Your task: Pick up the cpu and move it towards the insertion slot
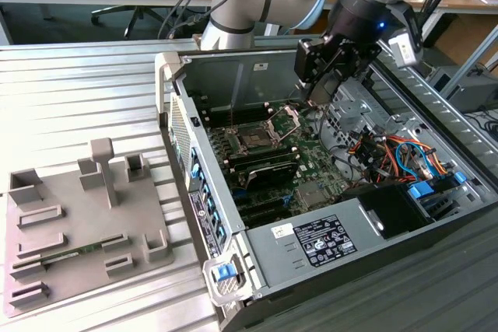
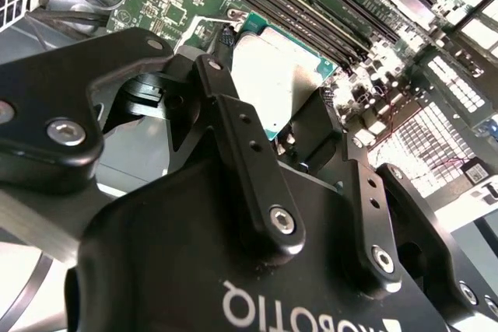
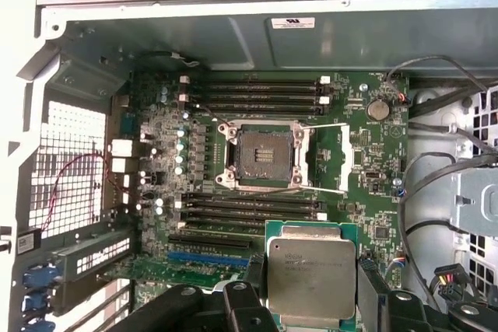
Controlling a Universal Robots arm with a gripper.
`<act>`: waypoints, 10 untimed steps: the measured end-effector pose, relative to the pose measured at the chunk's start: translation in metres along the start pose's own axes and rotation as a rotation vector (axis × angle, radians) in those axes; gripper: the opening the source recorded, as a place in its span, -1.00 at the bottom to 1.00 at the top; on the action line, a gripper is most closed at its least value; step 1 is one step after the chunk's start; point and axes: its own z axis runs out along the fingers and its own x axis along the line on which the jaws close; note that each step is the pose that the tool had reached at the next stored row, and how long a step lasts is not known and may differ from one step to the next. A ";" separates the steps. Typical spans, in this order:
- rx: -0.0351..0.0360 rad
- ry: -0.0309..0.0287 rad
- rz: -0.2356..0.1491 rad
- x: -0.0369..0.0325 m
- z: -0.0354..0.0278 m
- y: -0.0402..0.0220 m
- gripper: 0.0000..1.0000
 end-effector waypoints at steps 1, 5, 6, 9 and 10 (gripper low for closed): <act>0.0000 0.0000 0.000 0.0001 0.0002 0.0009 0.09; 0.0000 0.0000 0.000 0.0009 0.0014 0.0052 0.09; 0.0000 0.0001 0.000 0.0011 0.0017 0.0062 0.09; 0.0000 0.0000 0.000 0.0013 0.0027 0.0089 0.09; 0.0001 0.0000 0.000 0.0013 0.0030 0.0099 0.09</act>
